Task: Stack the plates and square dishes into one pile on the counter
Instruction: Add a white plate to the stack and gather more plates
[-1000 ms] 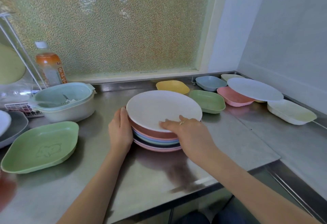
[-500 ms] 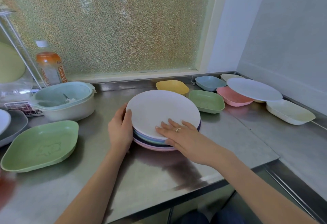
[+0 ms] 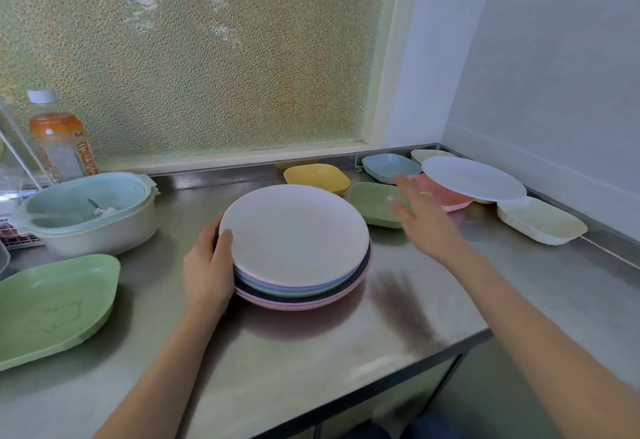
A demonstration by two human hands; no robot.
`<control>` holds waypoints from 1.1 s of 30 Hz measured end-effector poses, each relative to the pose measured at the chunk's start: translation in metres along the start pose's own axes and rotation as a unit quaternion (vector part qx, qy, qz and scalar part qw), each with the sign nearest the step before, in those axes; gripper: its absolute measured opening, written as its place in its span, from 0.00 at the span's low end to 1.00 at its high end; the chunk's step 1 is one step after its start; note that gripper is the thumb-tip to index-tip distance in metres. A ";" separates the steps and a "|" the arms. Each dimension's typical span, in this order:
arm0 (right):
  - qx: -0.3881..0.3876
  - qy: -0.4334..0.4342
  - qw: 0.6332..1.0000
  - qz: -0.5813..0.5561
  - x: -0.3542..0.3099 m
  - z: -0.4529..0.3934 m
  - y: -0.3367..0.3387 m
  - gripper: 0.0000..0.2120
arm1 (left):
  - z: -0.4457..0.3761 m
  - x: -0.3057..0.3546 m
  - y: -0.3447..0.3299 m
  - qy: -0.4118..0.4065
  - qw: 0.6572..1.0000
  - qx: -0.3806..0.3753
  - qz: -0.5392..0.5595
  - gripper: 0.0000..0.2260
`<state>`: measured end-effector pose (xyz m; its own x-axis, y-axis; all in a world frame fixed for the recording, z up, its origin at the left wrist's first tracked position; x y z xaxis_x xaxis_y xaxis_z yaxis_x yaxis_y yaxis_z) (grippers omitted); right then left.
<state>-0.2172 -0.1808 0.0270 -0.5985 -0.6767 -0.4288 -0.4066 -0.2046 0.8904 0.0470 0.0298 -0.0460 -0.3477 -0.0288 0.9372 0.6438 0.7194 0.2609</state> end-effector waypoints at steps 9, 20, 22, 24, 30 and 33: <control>-0.026 -0.252 0.950 0.183 0.142 -0.043 0.012 0.28 | -0.003 0.002 -0.017 -0.022 0.994 -0.062 -0.082 0.30; 0.042 -0.280 0.925 0.253 0.157 -0.062 0.026 0.20 | 0.001 0.011 -0.029 -0.061 0.985 -0.133 -0.097 0.31; 0.051 -0.287 0.923 0.250 0.160 -0.063 0.028 0.21 | 0.001 0.010 -0.032 -0.065 0.983 -0.154 -0.075 0.28; 0.063 -0.289 0.925 0.238 0.163 -0.063 0.031 0.22 | 0.002 0.012 -0.036 -0.079 0.977 -0.183 -0.071 0.25; 0.167 -0.260 0.926 0.218 0.147 -0.053 0.049 0.25 | 0.005 0.013 -0.050 -0.092 0.961 -0.237 -0.109 0.26; 0.196 -0.211 0.938 0.193 0.119 -0.050 0.053 0.23 | 0.006 0.016 -0.052 -0.107 0.959 -0.238 -0.109 0.27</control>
<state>-0.2752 -0.3075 0.0308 -0.9398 -0.2891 -0.1825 -0.2765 0.3290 0.9030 0.0038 -0.0037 -0.0457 -0.6092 0.0376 0.7922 0.7599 0.3135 0.5695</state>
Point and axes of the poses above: each hand's wrist, its own z-axis away from the middle knuckle, its own y-axis out of the back of the hand, x = y × z, the point moved 9 cm from there along -z, towards the middle knuckle, and after that the axes turned 14 degrees about -x, right-handed, at the moved point
